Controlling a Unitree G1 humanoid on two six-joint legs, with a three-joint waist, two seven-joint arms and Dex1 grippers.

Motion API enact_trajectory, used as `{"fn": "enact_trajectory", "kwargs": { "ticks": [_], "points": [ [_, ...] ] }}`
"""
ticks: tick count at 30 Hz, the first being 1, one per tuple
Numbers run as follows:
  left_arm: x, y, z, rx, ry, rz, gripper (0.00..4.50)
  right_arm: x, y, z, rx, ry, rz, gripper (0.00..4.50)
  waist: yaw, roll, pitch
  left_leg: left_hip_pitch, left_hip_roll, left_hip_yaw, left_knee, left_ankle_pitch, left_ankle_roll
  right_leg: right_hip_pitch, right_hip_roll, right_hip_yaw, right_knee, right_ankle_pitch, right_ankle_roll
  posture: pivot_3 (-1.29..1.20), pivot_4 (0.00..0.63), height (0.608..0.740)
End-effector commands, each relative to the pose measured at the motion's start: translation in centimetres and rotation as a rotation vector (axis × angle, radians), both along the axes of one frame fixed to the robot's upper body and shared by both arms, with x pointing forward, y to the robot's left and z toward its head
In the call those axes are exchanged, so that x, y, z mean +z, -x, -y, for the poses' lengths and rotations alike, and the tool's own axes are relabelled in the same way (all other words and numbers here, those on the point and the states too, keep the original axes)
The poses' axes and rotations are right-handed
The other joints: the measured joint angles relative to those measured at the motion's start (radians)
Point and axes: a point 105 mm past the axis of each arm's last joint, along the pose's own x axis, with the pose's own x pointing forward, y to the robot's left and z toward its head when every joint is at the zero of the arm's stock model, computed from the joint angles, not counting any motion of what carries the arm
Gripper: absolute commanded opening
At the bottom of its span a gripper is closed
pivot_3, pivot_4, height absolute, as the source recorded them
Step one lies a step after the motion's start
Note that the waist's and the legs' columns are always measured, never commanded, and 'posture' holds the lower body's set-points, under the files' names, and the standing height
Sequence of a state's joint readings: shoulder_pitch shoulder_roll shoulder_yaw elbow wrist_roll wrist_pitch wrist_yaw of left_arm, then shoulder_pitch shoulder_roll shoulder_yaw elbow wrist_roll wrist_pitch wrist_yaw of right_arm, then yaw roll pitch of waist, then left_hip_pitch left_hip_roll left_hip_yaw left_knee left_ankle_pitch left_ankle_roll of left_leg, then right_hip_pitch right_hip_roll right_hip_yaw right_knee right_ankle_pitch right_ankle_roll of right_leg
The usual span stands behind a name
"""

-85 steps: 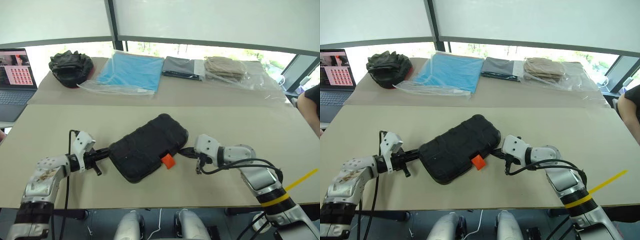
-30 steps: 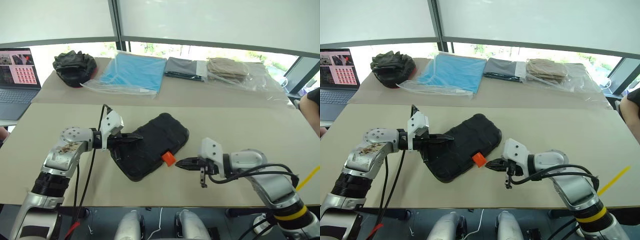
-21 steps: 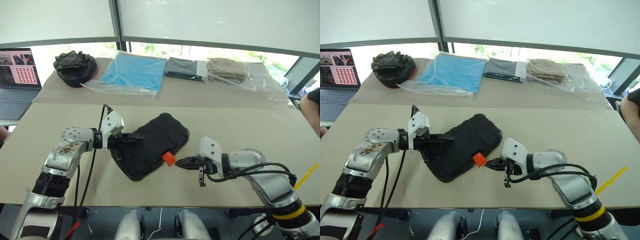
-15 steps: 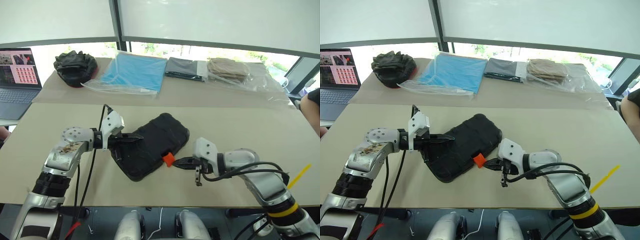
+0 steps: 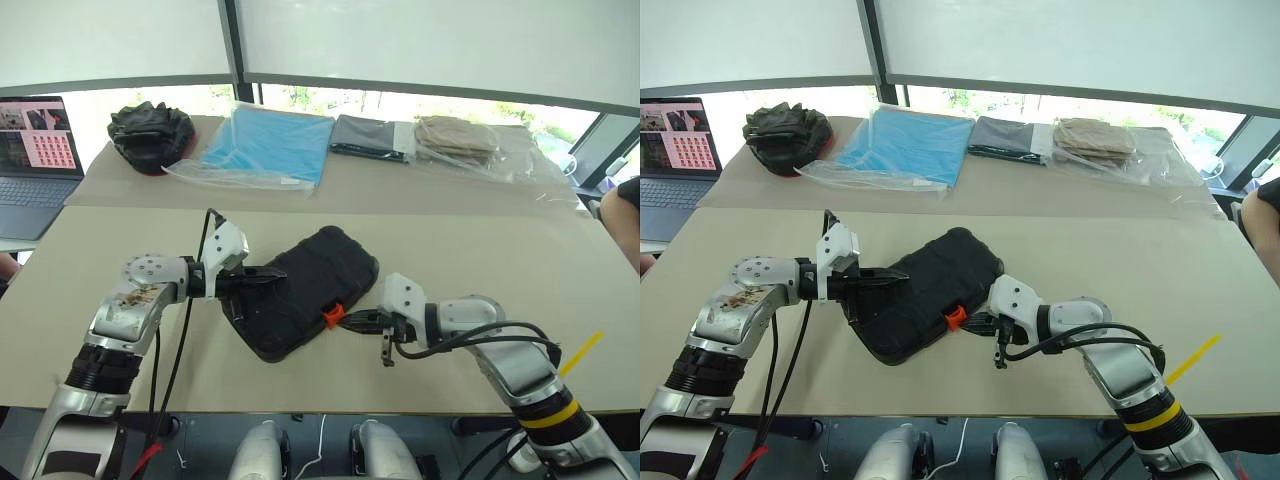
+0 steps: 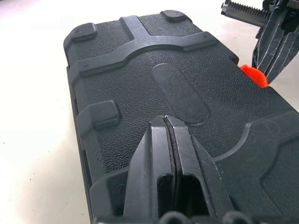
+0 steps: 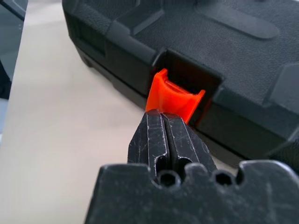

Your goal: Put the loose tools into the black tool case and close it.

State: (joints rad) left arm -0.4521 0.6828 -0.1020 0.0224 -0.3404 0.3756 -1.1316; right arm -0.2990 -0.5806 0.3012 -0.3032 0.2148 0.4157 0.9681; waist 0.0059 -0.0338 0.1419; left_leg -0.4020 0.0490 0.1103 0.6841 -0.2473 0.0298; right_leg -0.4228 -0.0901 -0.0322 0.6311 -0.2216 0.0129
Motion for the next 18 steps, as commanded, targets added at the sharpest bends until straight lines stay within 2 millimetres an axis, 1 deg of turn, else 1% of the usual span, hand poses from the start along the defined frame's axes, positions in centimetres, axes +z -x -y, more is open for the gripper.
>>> {"fn": "enact_trajectory", "kwargs": {
  "ticks": [1,7,9,13,14,18],
  "points": [
    [-2.2,0.2,-0.2,0.015,-0.032,-0.074,0.06,1.7,-0.7,-0.6,-0.007,-0.048,0.091,0.00,-0.003,0.000,0.000,0.001,0.000,0.000,0.000,0.000,0.000,0.000,0.000,0.000,0.000,0.000,0.000,0.00,0.150,0.740],
    [-2.5,0.2,-0.2,0.012,-0.039,-0.080,0.06,1.7,-1.3,-1.1,-0.017,-0.065,0.109,0.00,-0.013,0.000,0.000,0.002,0.001,0.000,0.000,0.001,-0.001,0.001,0.001,0.000,0.001,0.000,0.001,0.00,0.150,0.740],
    [-2.7,0.3,-0.3,0.009,-0.044,-0.082,0.06,1.3,-1.8,-1.1,-0.044,-0.054,0.111,0.00,-0.017,0.000,0.000,0.003,0.001,0.000,0.000,0.002,-0.001,0.001,0.001,0.000,0.001,0.000,0.001,0.00,0.150,0.740],
    [-2.9,0.3,-0.4,0.010,-0.045,-0.086,0.06,-0.3,-1.7,-0.9,-0.036,0.006,0.064,0.00,-0.021,0.000,0.000,0.003,0.002,0.000,0.000,0.002,-0.001,0.000,0.001,0.001,0.002,0.000,0.000,0.00,0.150,0.740],
    [-2.9,0.3,-0.4,0.010,-0.046,-0.087,0.06,-0.4,-1.7,-0.9,-0.034,0.007,0.061,0.00,-0.021,0.000,0.000,0.003,0.002,0.000,0.000,0.002,-0.001,0.000,0.002,0.001,0.002,0.000,0.000,0.00,0.150,0.740],
    [-3.2,0.4,-0.6,0.016,-0.056,-0.094,0.06,0.1,-2.0,-2.1,-0.032,-0.030,0.067,0.00,-0.022,0.000,0.000,0.003,0.001,0.001,-0.001,0.002,-0.001,0.000,0.002,0.001,0.002,0.002,-0.003,0.00,0.150,0.740]
  ]
}}
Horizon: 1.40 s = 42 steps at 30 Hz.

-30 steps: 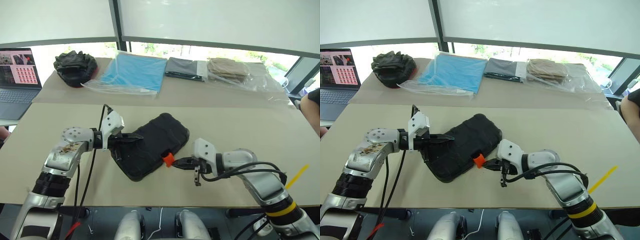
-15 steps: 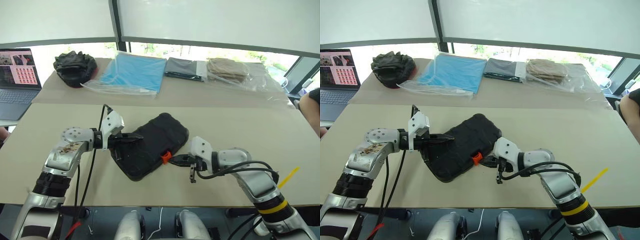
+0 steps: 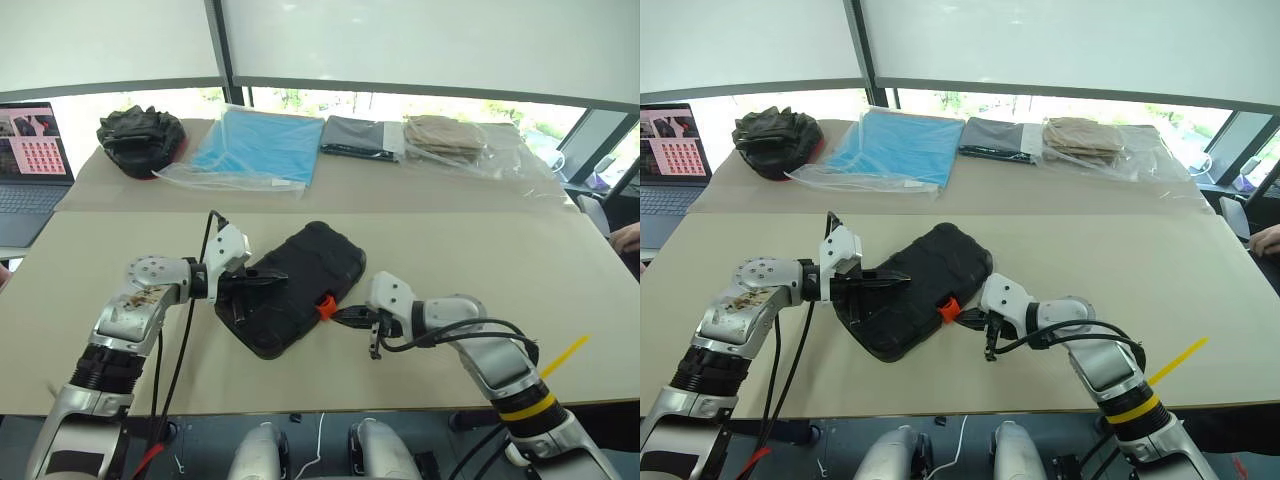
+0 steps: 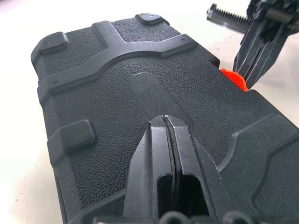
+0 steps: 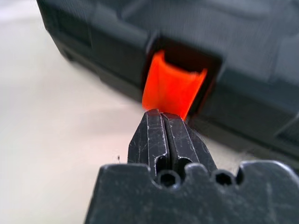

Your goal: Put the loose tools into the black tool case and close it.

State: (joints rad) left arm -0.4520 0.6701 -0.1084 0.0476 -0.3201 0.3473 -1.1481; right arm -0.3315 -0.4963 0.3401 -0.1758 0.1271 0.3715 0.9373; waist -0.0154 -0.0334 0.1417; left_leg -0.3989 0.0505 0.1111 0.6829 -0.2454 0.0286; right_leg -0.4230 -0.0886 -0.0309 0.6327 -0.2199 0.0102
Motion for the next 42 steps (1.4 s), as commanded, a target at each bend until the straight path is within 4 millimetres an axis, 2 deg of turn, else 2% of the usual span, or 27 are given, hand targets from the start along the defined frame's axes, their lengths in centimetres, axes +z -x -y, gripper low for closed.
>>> {"fn": "enact_trajectory", "kwargs": {
  "ticks": [1,11,18,29,32,37,42],
  "points": [
    [-2.8,0.4,-0.7,0.030,-0.050,-0.094,0.06,2.0,-0.6,-1.3,0.015,-0.048,0.079,0.00,-0.001,0.000,0.000,0.000,0.000,0.000,0.000,0.000,0.000,0.000,0.000,0.000,0.000,0.000,0.000,0.00,0.150,0.740],
    [-3.7,0.8,-1.0,0.028,-0.077,-0.125,0.06,3.1,-0.6,-2.1,0.029,-0.068,0.098,0.00,-0.003,0.000,0.000,0.001,0.000,0.001,-0.002,0.000,0.000,-0.001,0.002,0.004,0.000,0.000,0.000,0.00,0.150,0.740],
    [-5.0,1.5,-0.7,-0.003,-0.104,-0.172,0.06,4.1,-1.6,-3.8,0.047,-0.074,0.112,0.00,-0.010,0.000,0.000,0.002,0.001,0.002,-0.003,0.000,0.000,-0.002,0.004,0.006,0.000,0.000,0.000,0.00,0.150,0.740],
    [-6.2,2.7,-0.2,-0.007,-0.097,-0.238,0.06,4.8,-2.1,-5.3,0.080,-0.084,0.134,0.00,-0.028,0.000,0.000,0.005,0.002,0.003,-0.005,0.000,0.000,-0.001,0.007,0.011,0.000,0.000,0.000,0.00,0.150,0.740],
    [-6.4,2.8,-0.3,0.001,-0.100,-0.240,0.06,4.8,-2.0,-5.0,0.086,-0.081,0.129,0.00,-0.028,0.000,0.000,0.007,0.002,0.003,-0.007,0.000,0.000,-0.001,0.008,0.014,0.000,0.000,0.000,0.00,0.150,0.740],
    [-6.5,2.6,-0.6,0.015,-0.103,-0.235,0.06,3.6,-1.6,-2.9,0.069,-0.013,0.099,0.00,-0.027,0.002,-0.001,0.008,0.002,0.005,-0.008,0.000,-0.001,-0.001,0.008,0.016,-0.001,0.000,0.000,0.00,0.150,0.740],
    [-6.4,1.9,-0.8,0.044,-0.107,-0.210,0.06,3.4,-2.0,-2.5,0.047,-0.001,0.103,0.00,-0.024,0.006,-0.005,0.010,0.002,0.005,-0.009,-0.001,-0.001,0.000,0.008,0.017,-0.002,0.000,0.000,0.00,0.150,0.740]
  ]
}}
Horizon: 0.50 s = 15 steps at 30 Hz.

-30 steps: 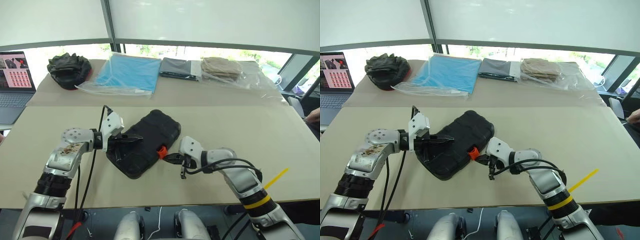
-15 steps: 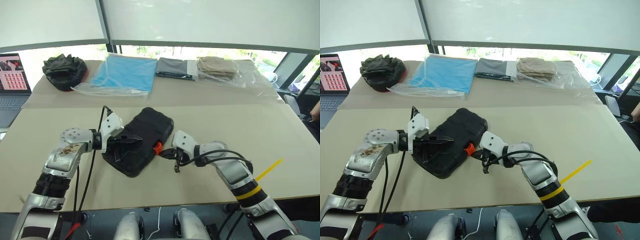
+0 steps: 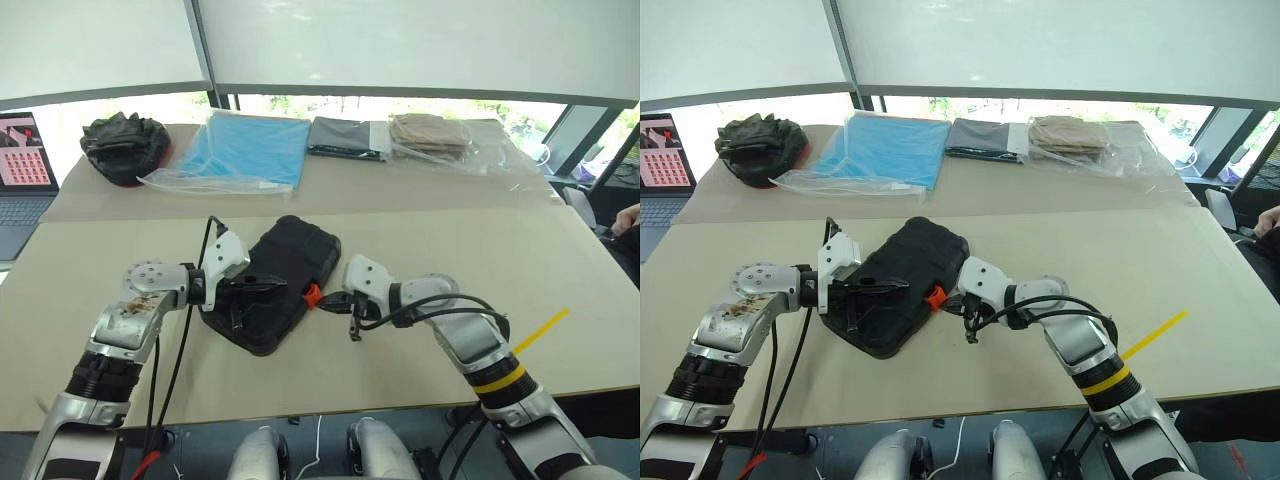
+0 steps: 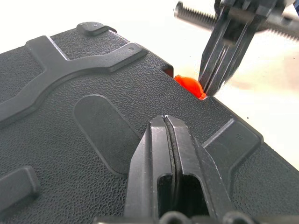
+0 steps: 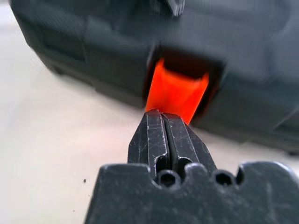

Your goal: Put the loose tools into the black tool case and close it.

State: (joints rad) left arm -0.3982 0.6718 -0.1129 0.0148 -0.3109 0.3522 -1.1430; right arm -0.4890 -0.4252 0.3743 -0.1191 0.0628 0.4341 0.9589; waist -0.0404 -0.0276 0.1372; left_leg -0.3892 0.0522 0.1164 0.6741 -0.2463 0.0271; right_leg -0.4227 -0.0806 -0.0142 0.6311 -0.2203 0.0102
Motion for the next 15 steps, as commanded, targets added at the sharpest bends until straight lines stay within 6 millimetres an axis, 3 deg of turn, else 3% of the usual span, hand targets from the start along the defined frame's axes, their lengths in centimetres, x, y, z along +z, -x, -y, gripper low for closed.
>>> {"fn": "enact_trajectory", "kwargs": {
  "ticks": [1,10,15],
  "points": [
    [-5.2,1.0,-0.8,0.046,-0.095,-0.179,0.06,1.5,-0.2,-0.4,0.009,-0.046,0.050,0.00,0.001,0.000,0.000,0.000,0.000,0.000,0.000,0.000,0.000,0.000,0.000,0.000,0.000,0.000,0.000,0.00,0.150,0.740],
    [-5.1,0.8,-1.3,0.075,-0.111,-0.179,0.06,0.9,-0.6,-1.4,0.015,-0.051,0.039,0.00,0.001,0.002,-0.001,0.002,0.000,0.000,0.000,0.000,0.000,0.001,0.001,0.001,0.001,-0.001,0.001,0.00,0.150,0.740],
    [-5.2,0.8,-1.4,0.079,-0.117,-0.185,0.06,1.6,-1.0,-2.4,0.025,-0.092,0.061,0.00,-0.002,0.002,-0.001,0.004,0.000,-0.001,0.000,0.000,0.000,0.001,0.003,0.003,0.001,-0.001,0.002,0.00,0.150,0.740]
  ]
}}
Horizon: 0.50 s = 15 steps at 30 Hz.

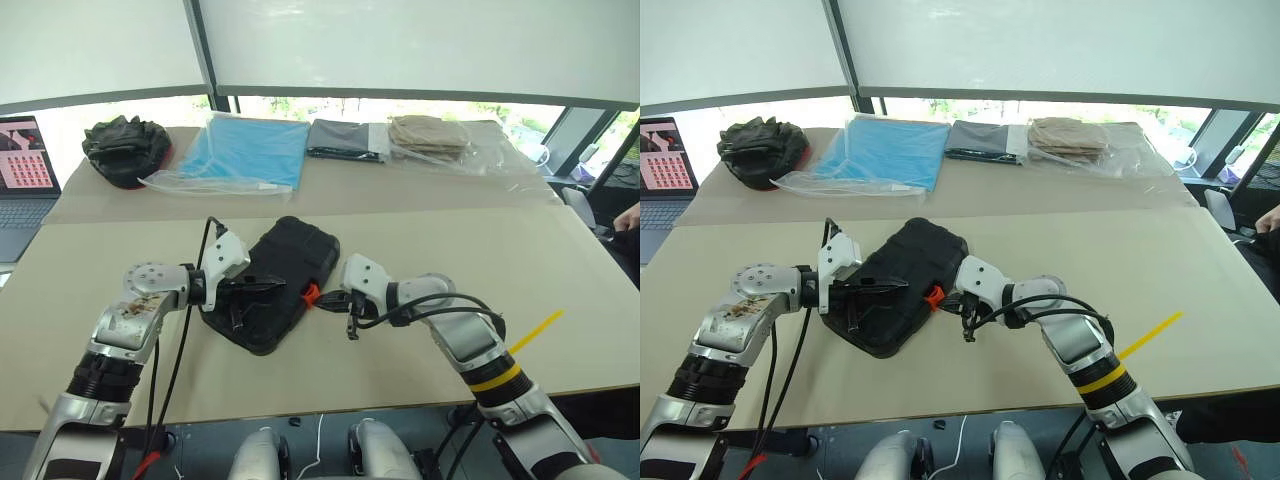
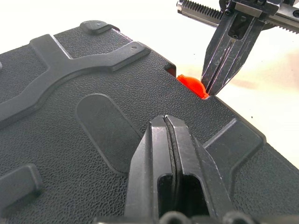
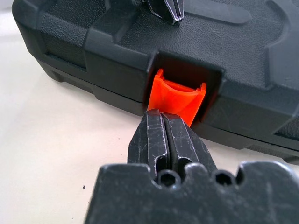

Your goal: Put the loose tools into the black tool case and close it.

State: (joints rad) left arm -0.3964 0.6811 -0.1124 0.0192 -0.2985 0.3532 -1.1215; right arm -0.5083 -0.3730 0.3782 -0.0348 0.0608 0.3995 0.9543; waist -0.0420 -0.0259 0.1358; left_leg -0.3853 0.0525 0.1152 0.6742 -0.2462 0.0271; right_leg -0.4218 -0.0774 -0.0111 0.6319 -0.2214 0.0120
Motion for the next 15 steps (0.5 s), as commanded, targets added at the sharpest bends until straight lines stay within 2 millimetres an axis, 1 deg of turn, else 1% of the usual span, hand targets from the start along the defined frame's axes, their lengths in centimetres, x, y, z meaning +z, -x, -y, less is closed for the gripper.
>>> {"fn": "enact_trajectory", "kwargs": {
  "ticks": [1,5,11,15],
  "points": [
    [-5.0,1.1,-1.0,0.050,-0.094,-0.193,0.06,2.3,-0.5,-1.7,0.027,-0.067,0.092,0.00,-0.001,0.000,0.000,0.001,0.000,0.000,0.000,0.000,0.000,0.000,0.000,0.000,0.000,0.000,-0.001,0.00,0.150,0.740],
    [-5.1,1.0,-1.0,0.048,-0.093,-0.197,0.06,2.9,-0.8,-2.7,0.040,-0.107,0.110,0.00,-0.004,0.000,0.000,0.003,0.000,-0.002,0.000,0.000,0.000,0.000,0.002,0.001,0.001,0.001,-0.004,0.00,0.150,0.740],
    [-5.2,1.0,-1.0,0.052,-0.090,-0.203,0.06,3.0,-0.8,-3.2,0.062,-0.152,0.110,0.00,-0.007,0.000,0.000,0.006,0.000,-0.003,-0.005,0.000,0.000,-0.001,0.005,0.004,0.001,0.002,-0.006,0.00,0.150,0.740],
    [-5.3,1.0,-1.3,0.067,-0.087,-0.207,0.06,1.7,-1.4,-2.9,0.052,-0.100,0.113,0.00,-0.007,0.000,0.000,0.009,0.000,-0.003,-0.007,0.000,0.000,-0.001,0.009,0.007,0.001,0.002,-0.007,0.00,0.150,0.740]
  ]
}}
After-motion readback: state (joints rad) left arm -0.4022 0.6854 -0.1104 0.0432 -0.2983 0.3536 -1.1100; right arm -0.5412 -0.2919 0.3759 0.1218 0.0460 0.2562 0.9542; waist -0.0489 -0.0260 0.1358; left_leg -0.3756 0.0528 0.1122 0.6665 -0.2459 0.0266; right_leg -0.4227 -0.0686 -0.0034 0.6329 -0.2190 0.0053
